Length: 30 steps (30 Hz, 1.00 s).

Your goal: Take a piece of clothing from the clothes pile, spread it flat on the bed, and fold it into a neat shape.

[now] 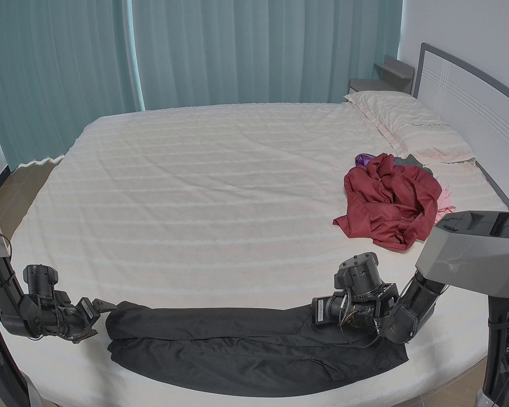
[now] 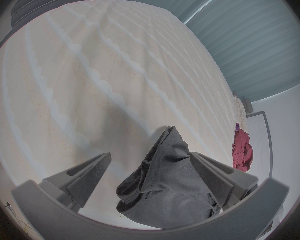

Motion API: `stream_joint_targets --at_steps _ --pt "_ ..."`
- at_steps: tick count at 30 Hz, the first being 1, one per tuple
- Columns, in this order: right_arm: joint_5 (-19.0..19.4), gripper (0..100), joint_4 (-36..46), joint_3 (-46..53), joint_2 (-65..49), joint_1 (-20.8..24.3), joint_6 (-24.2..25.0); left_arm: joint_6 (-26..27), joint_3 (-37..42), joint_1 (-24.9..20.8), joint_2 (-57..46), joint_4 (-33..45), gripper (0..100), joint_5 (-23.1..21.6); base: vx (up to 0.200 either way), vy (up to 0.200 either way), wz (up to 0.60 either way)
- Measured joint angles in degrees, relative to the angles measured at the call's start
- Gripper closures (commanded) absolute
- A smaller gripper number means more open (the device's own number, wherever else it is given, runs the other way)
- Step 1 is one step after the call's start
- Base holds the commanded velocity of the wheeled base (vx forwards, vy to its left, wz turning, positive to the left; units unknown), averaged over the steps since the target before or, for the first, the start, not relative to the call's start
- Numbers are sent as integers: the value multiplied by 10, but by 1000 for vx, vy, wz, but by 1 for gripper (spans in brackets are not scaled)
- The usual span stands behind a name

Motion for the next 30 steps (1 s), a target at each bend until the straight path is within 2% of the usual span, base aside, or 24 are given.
stream_joint_targets --at_steps 14,15,25,30 --pt "-8 100 -4 -39 9 17 0 0 0 0 0 0 0 0 0 0 0" --pt "-8 0 -4 -40 9 18 0 0 0 0 0 0 0 0 0 0 0" --pt "-10 0 -30 -60 31 20 2 0 0 0 0 0 0 0 0 0 0" --pt "-43 0 -47 -49 23 5 18 0 0 0 0 0 0 0 0 0 0"
